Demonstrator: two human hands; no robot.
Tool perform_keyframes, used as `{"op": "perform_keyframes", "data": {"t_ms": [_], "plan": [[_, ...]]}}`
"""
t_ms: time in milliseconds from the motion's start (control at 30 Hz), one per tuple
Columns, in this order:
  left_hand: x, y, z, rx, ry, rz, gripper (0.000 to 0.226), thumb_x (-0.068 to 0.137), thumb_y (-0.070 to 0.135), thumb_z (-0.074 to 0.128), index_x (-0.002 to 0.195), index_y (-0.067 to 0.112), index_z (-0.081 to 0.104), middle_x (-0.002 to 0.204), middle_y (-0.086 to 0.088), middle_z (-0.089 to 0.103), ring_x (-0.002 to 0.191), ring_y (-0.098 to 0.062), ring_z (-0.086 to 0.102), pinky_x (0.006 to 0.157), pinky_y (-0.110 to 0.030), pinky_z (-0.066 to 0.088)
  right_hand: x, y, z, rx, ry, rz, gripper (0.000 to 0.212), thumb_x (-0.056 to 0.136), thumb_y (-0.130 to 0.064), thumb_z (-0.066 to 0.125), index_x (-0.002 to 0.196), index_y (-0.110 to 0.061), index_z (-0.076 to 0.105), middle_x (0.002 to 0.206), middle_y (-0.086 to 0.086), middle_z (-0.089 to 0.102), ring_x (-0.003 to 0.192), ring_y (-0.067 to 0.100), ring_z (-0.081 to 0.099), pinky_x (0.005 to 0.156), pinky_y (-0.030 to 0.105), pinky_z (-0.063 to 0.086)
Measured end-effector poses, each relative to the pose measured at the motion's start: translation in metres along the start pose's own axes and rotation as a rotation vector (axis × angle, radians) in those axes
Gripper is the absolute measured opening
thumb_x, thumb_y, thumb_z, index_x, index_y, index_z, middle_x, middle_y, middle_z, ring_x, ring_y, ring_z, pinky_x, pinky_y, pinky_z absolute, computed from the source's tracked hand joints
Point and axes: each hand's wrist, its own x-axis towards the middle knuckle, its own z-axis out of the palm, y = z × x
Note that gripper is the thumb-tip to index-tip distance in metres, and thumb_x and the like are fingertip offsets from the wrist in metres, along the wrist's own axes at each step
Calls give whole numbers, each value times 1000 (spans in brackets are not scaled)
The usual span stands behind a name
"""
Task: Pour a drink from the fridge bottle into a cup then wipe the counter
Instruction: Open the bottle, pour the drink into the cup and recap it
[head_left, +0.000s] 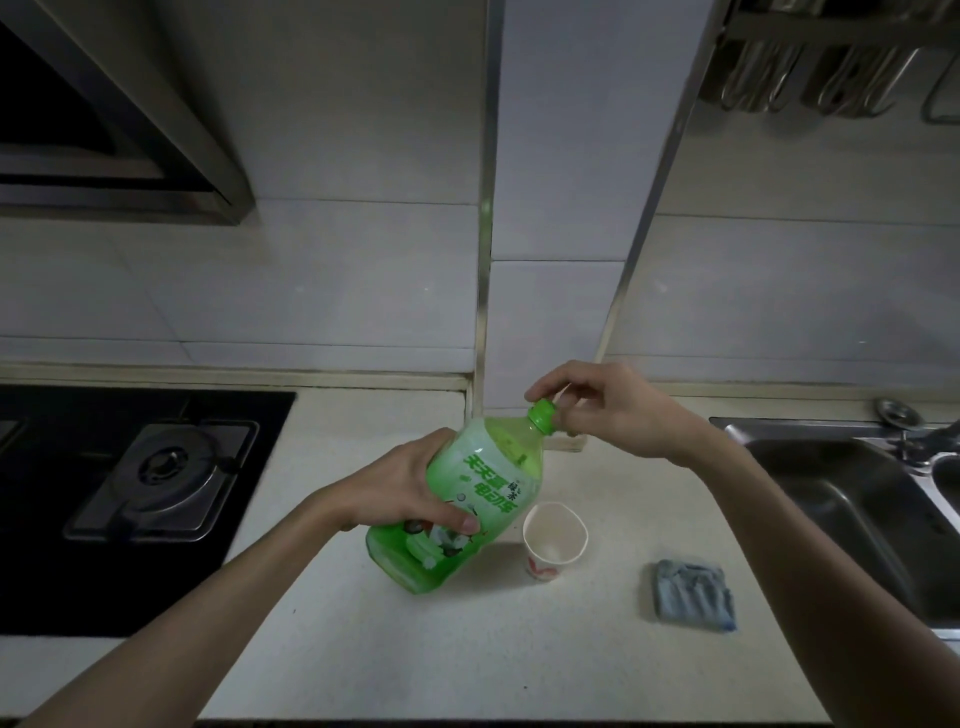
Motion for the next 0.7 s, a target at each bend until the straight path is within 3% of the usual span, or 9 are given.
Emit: {"op": "perform_keyframes", "data": {"t_ms": [100, 200, 367, 500, 600, 700], "plan": [[1, -3, 3, 0, -11, -17, 67, 64, 29, 91, 119, 27, 52, 109, 5, 71, 99, -13, 71, 87, -43, 59, -3, -2, 3, -17, -34, 28, 27, 91, -32, 63, 116, -22, 64, 105, -8, 65, 85, 10, 65, 77, 29, 57], [2, -4, 8, 24, -16, -29, 68, 62, 31, 91, 118, 30, 52, 109, 8, 71, 98, -10, 70, 87, -40, 59, -1, 0, 7, -63, 39, 77, 35, 85, -49, 63, 101, -19, 68, 83, -3, 69, 63, 9, 65, 62, 27, 56], [3, -7, 12, 58, -27, -36, 64, 63, 29, 92, 114, 29, 53, 106, 9, 72, 96, -9, 71, 85, -39, 60, -5, 3, 7, -42, -35, 117, 8, 86, -20, 71, 93, -16, 70, 58, -13, 67, 51, 5, 61, 55, 22, 51], [6, -10, 15, 70, -36, -40, 64, 64, 28, 91, 114, 31, 53, 105, 10, 72, 96, -8, 70, 84, -37, 60, -11, 10, 8, -27, -53, 73, 16, 83, -13, 73, 97, -20, 69, 64, -20, 64, 59, 4, 60, 61, 22, 52], [9, -12, 16, 92, -49, -59, 66, 62, 32, 91, 115, 34, 52, 106, 11, 71, 96, -8, 70, 84, -36, 60, -16, 19, 11, 21, -46, 47, 16, 84, -10, 72, 96, -20, 70, 66, -26, 60, 58, -3, 51, 60, 9, 41], [12, -16, 19, 119, -65, -77, 68, 61, 34, 91, 117, 37, 51, 106, 13, 71, 95, -6, 70, 83, -35, 60, -23, 30, 16, 55, -47, 48, 21, 85, -9, 72, 101, -22, 70, 77, -29, 64, 64, -3, 55, 67, 12, 47]]}}
